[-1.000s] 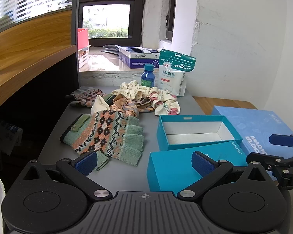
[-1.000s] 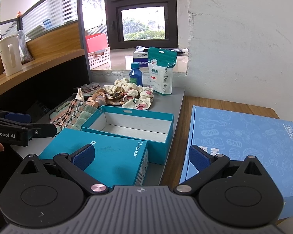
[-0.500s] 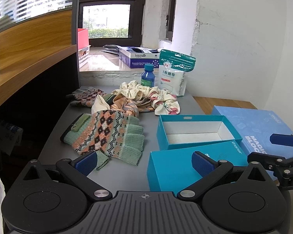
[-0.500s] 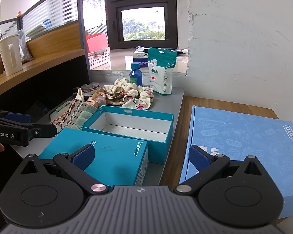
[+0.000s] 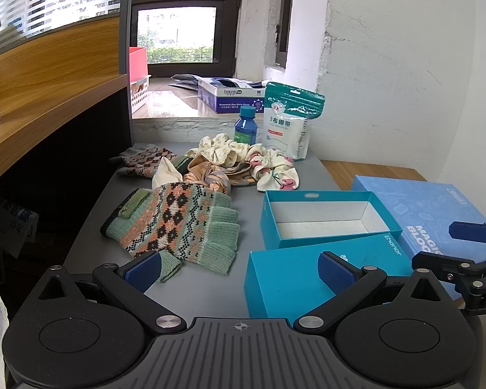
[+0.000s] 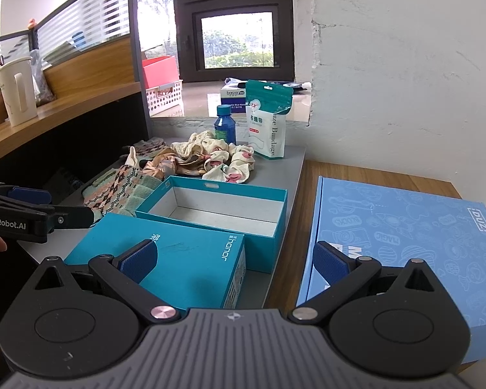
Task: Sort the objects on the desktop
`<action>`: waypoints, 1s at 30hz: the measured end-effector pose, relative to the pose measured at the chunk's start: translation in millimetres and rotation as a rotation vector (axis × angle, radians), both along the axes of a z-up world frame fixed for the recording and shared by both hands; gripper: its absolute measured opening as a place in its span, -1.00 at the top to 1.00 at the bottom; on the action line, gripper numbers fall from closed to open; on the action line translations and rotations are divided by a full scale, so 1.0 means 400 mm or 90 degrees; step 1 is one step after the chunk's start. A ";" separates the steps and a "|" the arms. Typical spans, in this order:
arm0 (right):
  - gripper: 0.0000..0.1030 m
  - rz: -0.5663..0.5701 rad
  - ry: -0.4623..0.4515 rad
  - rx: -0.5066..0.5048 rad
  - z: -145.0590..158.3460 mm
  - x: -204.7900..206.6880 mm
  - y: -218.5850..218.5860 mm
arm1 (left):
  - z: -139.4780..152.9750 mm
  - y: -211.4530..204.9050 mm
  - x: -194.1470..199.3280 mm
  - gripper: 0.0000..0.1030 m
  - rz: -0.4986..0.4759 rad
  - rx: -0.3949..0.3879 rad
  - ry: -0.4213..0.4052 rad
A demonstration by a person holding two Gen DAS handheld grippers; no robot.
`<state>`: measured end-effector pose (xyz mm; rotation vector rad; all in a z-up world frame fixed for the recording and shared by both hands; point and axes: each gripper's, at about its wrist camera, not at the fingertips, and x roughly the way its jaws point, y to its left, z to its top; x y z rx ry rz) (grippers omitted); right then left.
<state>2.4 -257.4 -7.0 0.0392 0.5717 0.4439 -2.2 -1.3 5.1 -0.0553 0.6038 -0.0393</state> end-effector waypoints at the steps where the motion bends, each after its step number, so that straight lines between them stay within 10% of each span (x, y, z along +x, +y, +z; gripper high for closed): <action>1: -1.00 0.000 0.000 0.000 0.000 0.000 0.000 | 0.000 0.000 0.000 -1.00 0.000 0.000 0.000; 30: -1.00 -0.005 0.013 -0.006 -0.010 0.040 0.009 | -0.043 0.087 0.124 -0.99 0.011 -0.024 0.013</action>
